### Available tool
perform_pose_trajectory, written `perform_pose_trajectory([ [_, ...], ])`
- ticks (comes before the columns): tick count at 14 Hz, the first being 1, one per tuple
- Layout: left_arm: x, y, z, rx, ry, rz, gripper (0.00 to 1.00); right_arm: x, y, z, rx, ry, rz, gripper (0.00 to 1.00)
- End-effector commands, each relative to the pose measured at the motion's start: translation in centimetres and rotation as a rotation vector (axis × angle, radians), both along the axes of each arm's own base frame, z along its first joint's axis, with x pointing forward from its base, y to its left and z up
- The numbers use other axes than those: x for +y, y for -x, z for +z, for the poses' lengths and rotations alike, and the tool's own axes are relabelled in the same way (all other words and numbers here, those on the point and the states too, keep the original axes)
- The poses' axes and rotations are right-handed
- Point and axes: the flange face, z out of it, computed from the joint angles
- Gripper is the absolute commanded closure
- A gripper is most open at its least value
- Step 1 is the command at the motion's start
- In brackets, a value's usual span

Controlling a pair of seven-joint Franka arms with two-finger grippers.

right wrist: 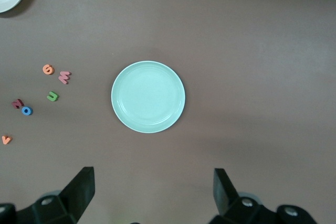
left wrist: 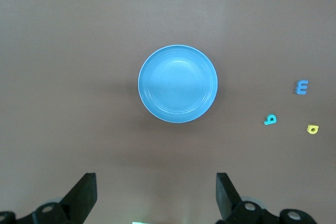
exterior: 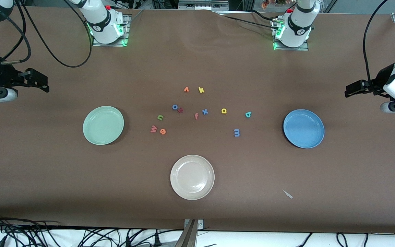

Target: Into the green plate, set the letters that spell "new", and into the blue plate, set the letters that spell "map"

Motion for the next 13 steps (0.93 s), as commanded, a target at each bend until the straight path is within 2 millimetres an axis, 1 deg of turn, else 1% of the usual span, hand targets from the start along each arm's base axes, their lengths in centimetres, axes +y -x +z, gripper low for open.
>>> perform_pose_trajectory([
  [1, -0.2, 0.4, 0.5, 0.001, 0.02, -0.018, 0.0, 0.2, 0.0, 0.6, 0.003, 0.002, -0.005, 0.0],
  [3, -0.1, 0.4, 0.5, 0.001, 0.02, -0.016, 0.0, 0.1, 0.0, 0.6, 0.003, -0.001, -0.008, 0.0],
  [9, -0.1, 0.4, 0.5, 0.001, 0.018, -0.018, 0.0, 0.6, 0.3, 0.6, 0.006, -0.001, -0.001, 0.0],
  [11, -0.1, 0.4, 0.5, 0.001, 0.018, -0.018, 0.0, 0.7, 0.4, 0.5, 0.016, 0.001, -0.038, 0.0],
  [13, -0.1, 0.4, 0.5, 0.001, 0.018, -0.018, 0.0, 1.3, 0.5, 0.5, 0.022, 0.001, -0.037, 0.0],
])
